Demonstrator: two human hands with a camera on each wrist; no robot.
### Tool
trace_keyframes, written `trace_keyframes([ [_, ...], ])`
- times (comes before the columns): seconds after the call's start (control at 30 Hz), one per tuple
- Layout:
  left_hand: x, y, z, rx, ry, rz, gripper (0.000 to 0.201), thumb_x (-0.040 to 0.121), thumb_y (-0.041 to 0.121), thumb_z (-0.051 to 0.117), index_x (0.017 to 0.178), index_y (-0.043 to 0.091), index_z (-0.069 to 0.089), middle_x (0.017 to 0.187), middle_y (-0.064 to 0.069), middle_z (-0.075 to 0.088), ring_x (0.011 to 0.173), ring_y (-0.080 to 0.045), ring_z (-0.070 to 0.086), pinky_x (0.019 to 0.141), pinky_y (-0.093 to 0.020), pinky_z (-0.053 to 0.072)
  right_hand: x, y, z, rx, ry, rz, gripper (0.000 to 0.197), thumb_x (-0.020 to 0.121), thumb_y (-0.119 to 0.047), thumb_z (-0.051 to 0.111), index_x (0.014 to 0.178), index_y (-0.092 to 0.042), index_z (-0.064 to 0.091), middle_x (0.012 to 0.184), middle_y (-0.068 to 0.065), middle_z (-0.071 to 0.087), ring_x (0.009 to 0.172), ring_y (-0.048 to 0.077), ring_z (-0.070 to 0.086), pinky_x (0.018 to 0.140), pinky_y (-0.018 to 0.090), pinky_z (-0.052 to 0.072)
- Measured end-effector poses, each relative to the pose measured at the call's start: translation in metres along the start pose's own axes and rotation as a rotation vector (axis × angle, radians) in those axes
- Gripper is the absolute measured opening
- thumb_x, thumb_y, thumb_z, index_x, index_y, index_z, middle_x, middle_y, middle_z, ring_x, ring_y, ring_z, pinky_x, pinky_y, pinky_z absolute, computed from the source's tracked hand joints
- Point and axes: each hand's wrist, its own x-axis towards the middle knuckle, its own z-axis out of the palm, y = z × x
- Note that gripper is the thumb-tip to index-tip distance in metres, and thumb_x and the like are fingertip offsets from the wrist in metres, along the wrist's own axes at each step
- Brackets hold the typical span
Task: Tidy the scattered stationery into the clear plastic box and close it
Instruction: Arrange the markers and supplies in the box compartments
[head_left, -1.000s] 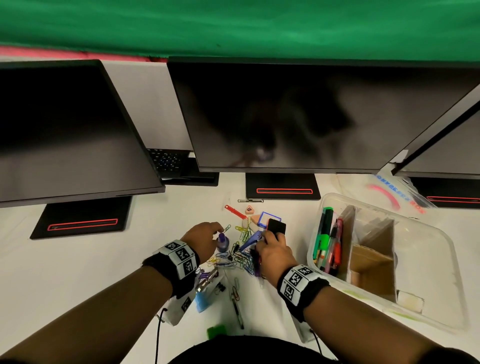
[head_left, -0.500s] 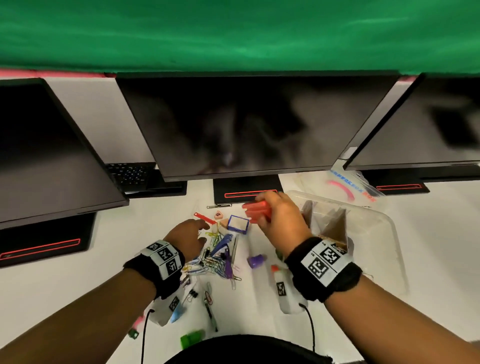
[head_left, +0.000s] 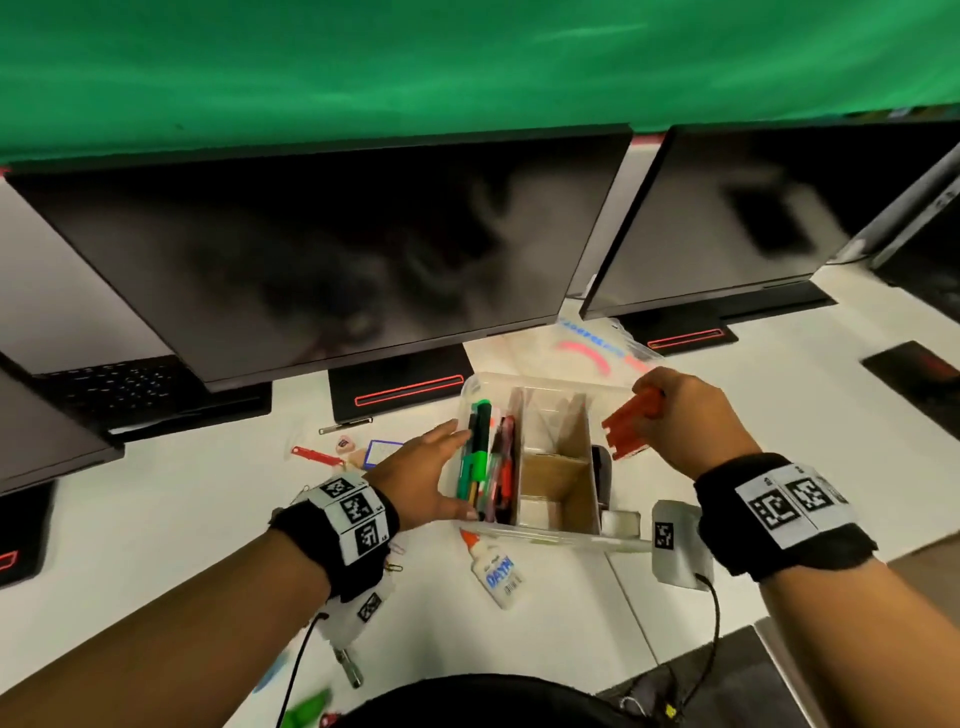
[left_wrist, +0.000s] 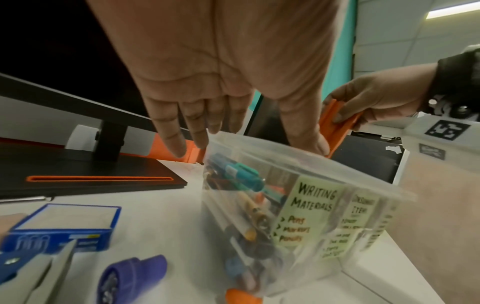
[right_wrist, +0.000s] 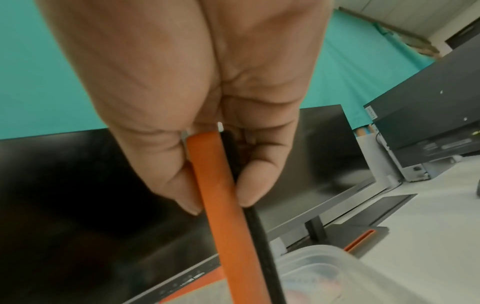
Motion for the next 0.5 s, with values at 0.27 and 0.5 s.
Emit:
trace_keyframes([
  [0.27,0.007,0.004,-0.004,0.023,-0.092,-0.024,0.116,0.065,0.047,0.079,0.15,0.029,0.002,0.16,0.008,-0.006,0.147,-0.019,0.011,0.117,-0.039,0.024,0.0,0.032,0.016,-0.351,-0.279,0.144,0.011,0.083,-0.007,0.063,0.094,-0.007,0.063,0.067,-0.005,0.057,0.057,0.006,0.05,0.042,0.008,0.035],
  [0.5,0.004,0.007,-0.004,0.051,-0.091,-0.046,0.117,0.065,0.049,0.079,0.15,0.03,0.001,0.159,0.009,-0.006,0.146,-0.018,0.016,0.112,-0.04,0.033,0.01,0.063,0.065,-0.415,-0.445,0.187,0.022,0.079,-0.022,0.069,0.069,-0.014,0.051,0.063,-0.002,0.055,0.068,0.018,0.063,0.044,0.015,0.041],
])
